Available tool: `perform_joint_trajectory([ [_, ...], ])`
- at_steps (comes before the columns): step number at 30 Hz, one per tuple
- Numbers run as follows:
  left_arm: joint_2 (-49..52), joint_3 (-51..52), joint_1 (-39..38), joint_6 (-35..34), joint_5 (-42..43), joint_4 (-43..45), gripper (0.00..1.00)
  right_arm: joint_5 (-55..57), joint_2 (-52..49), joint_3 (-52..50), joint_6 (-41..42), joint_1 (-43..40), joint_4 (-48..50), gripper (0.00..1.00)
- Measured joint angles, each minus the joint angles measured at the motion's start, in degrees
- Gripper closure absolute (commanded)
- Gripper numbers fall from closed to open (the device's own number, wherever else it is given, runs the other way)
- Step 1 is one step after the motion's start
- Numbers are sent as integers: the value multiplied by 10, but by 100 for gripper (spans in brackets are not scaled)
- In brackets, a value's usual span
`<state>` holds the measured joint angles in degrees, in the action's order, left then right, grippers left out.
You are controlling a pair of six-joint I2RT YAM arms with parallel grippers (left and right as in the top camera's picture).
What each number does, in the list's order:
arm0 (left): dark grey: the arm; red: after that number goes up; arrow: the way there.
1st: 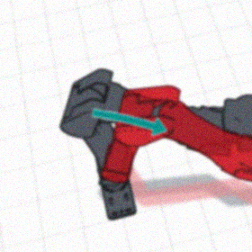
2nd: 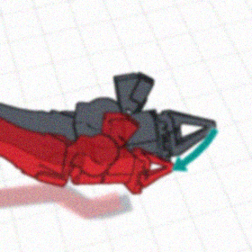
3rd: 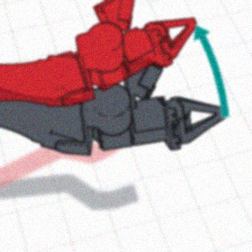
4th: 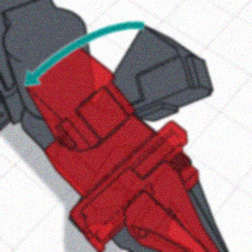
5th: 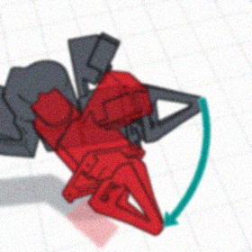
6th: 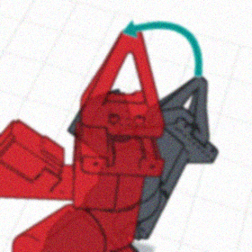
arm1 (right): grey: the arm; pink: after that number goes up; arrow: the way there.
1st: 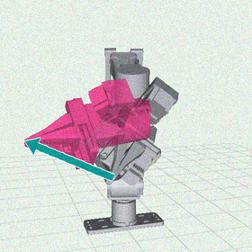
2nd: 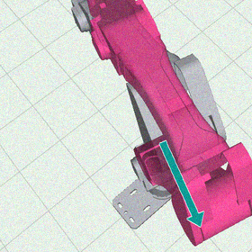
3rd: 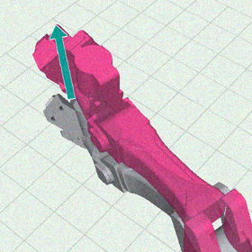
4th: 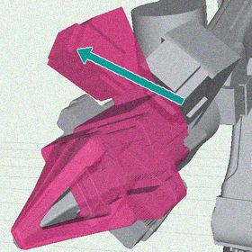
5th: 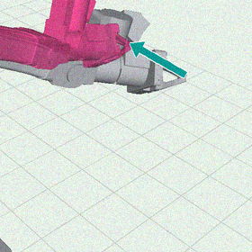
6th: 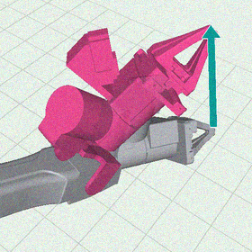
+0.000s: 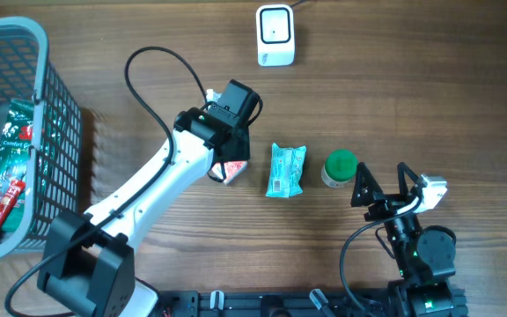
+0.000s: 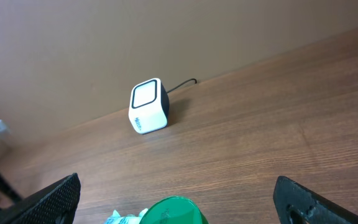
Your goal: Scan the item barcode
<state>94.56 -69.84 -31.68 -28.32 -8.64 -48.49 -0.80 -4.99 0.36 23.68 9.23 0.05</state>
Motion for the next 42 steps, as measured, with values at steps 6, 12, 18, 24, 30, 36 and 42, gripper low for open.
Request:
perform_joint_trajectory([
  [6,16,4,-6,19,24,-10,65,0,0,0,0,0,0,0],
  [12,49,9,-6,37,26,-10,83,0,0,0,0,0,0,0],
  [18,50,11,-6,47,28,-6,96,0,0,0,0,0,0,0],
  [24,50,38,-6,25,28,31,96,0,0,0,0,0,0,0],
  [30,50,90,-6,7,44,80,96,0,0,0,0,0,0,0],
  [36,50,120,-7,-2,117,156,96,0,0,0,0,0,0,0],
  [42,50,134,-23,-5,141,189,96,0,0,0,0,0,0,0],
])
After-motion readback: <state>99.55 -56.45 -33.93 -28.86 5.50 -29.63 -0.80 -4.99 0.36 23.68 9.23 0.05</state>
